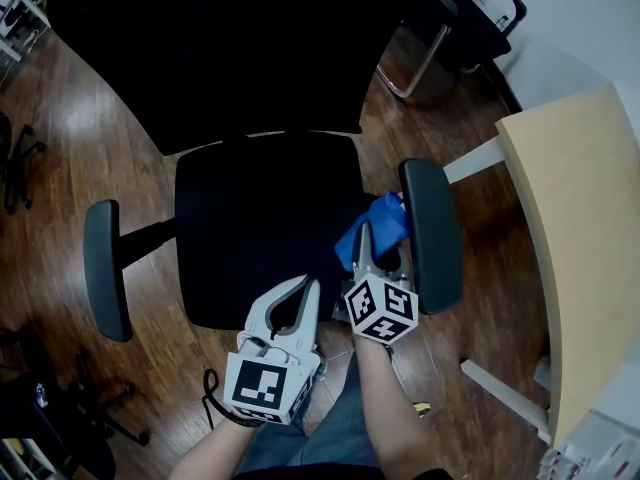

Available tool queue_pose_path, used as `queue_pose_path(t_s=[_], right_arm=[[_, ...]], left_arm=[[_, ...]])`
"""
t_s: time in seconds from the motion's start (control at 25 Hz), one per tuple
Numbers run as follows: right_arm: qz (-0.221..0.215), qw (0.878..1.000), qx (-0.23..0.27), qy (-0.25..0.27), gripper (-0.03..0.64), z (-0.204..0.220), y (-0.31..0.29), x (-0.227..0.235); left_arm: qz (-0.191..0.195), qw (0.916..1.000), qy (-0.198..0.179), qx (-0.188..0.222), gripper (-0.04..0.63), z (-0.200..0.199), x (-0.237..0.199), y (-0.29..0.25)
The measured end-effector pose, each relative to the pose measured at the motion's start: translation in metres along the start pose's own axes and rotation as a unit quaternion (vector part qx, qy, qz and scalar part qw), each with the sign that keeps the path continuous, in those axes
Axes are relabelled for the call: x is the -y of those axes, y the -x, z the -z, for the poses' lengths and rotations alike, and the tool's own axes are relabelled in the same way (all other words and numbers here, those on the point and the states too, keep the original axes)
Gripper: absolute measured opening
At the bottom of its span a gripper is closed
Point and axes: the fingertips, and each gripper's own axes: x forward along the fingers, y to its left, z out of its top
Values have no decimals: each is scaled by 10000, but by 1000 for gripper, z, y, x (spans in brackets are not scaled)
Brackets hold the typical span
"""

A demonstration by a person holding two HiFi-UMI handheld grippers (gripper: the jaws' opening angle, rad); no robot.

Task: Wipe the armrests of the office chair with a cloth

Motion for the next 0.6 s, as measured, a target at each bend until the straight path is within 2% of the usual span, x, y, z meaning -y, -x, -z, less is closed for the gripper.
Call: queue_pose_path(t_s=[0.24, 0.6], right_arm=[[241, 9994, -183, -174, 146, 21, -19, 18], [226, 9949, -857, -489, 147, 69, -45, 27]], left_arm=[[33, 10000, 42, -63, 5, 9, -7, 0], [-84, 9999, -76, -65, 5, 9, -16, 1]])
